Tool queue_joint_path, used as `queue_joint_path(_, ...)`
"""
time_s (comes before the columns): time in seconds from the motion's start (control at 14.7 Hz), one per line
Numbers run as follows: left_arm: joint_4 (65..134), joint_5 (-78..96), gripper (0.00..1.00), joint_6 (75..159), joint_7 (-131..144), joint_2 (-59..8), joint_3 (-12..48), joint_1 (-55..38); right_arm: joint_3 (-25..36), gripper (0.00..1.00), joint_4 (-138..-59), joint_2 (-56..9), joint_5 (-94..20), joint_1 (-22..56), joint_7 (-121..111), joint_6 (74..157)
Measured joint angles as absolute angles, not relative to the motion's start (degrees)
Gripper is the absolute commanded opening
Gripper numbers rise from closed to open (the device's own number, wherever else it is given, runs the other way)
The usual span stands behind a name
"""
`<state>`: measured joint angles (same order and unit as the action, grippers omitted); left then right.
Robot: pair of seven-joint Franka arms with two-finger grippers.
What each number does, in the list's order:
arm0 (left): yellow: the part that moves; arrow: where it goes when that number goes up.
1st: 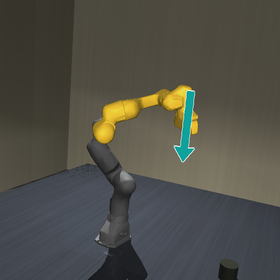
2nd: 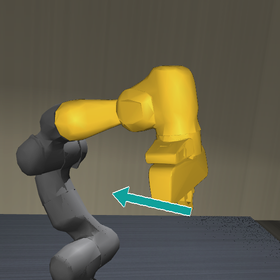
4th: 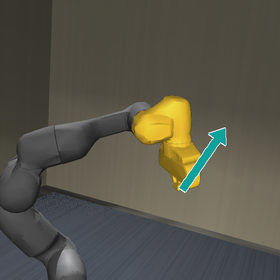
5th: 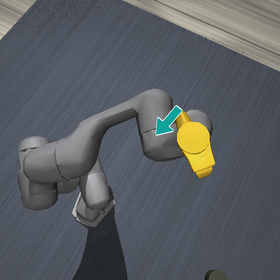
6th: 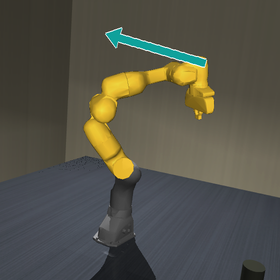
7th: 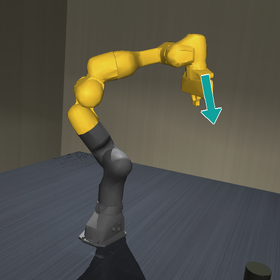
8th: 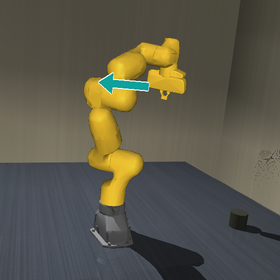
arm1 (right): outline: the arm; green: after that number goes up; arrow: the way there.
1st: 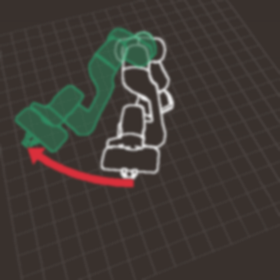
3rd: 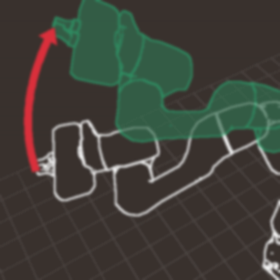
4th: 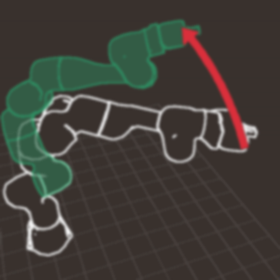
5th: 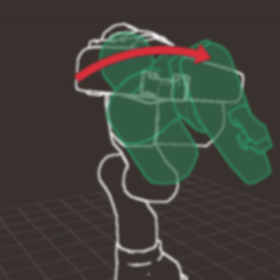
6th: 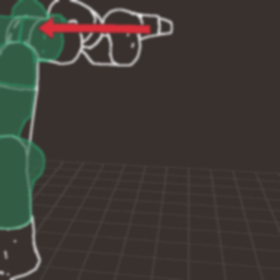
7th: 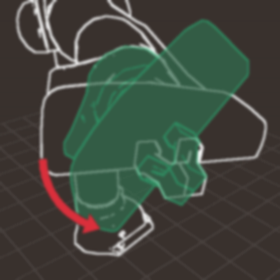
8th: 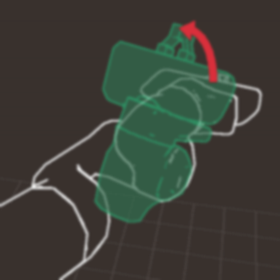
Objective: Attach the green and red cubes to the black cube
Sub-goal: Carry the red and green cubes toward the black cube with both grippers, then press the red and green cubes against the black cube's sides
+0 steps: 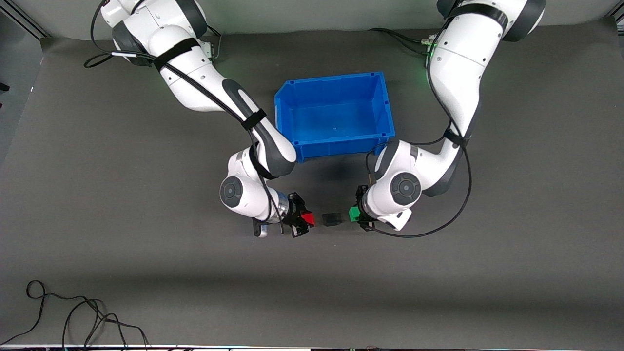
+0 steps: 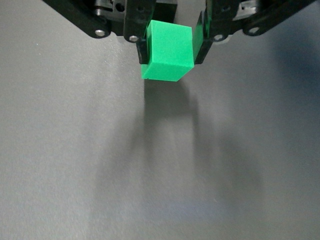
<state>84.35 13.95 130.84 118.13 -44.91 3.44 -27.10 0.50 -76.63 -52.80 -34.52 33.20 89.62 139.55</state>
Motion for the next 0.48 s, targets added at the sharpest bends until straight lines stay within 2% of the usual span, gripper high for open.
queue_joint_path(0.34,82.62,14.02,0.00,133.73,118.32,-46.44,3.44,-27.64,0.50,0.24,-72.90,-56.26,-34.52,34.44,89.52,140.65)
queue_joint_path(0.48,82.57,14.04,0.03,134.70,118.32,-46.85,3.44,-27.84,0.50,0.24,-71.90,-57.23,-34.52,34.84,89.52,141.63)
